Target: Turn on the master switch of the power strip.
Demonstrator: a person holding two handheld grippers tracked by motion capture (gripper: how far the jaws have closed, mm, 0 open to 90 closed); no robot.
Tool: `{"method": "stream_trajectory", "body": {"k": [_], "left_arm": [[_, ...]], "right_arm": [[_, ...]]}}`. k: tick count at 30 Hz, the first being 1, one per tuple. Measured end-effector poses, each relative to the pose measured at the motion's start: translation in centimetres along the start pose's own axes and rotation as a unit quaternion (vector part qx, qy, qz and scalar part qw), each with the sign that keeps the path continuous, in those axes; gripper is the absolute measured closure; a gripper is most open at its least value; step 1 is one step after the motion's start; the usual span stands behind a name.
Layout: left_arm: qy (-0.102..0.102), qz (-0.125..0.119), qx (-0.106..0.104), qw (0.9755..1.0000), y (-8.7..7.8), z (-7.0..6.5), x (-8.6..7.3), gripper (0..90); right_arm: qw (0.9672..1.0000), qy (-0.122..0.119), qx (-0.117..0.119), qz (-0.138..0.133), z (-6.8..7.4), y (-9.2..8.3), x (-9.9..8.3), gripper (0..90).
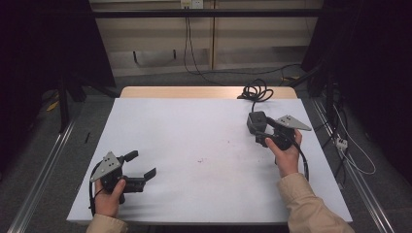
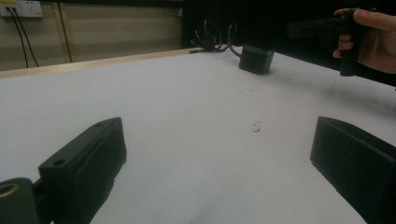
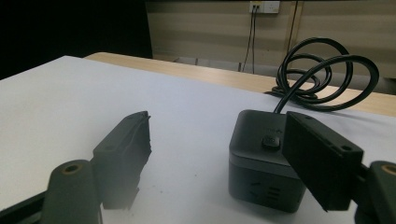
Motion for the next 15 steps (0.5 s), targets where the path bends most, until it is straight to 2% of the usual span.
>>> {"method": "stream_trajectory", "body": {"k": [7, 11, 15], "left_arm": [[0.000, 0.001, 0.000, 1.0000, 0.03, 0.00, -0.03, 3.1], [-0.001, 0.001, -0.001, 1.0000, 0.02, 0.00, -0.02, 3.1], [0.000, 0.001, -0.001, 1.0000, 0.00, 0.04, -0.04, 3.1]], "right_arm": [[1.0000, -0.005, -0.002, 0.002, -0.43, 0.37, 0.16, 29.6], [0.9999, -0.011, -0.003, 0.005, -0.59, 0.62, 0.24, 36.8], [1.0000, -0.005, -0.004, 0.004, -0.88, 0.81, 0.37, 41.9]]}}
Point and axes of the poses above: each handheld gripper's, and its own axes: y roughly forward along the jaws, x roughly out of its top, z roughly to its left, the point moved 5 cm from there along y, roughly forward along the jaws, and after that the axes turned 3 degrees about -y, right-handed, at the moved point
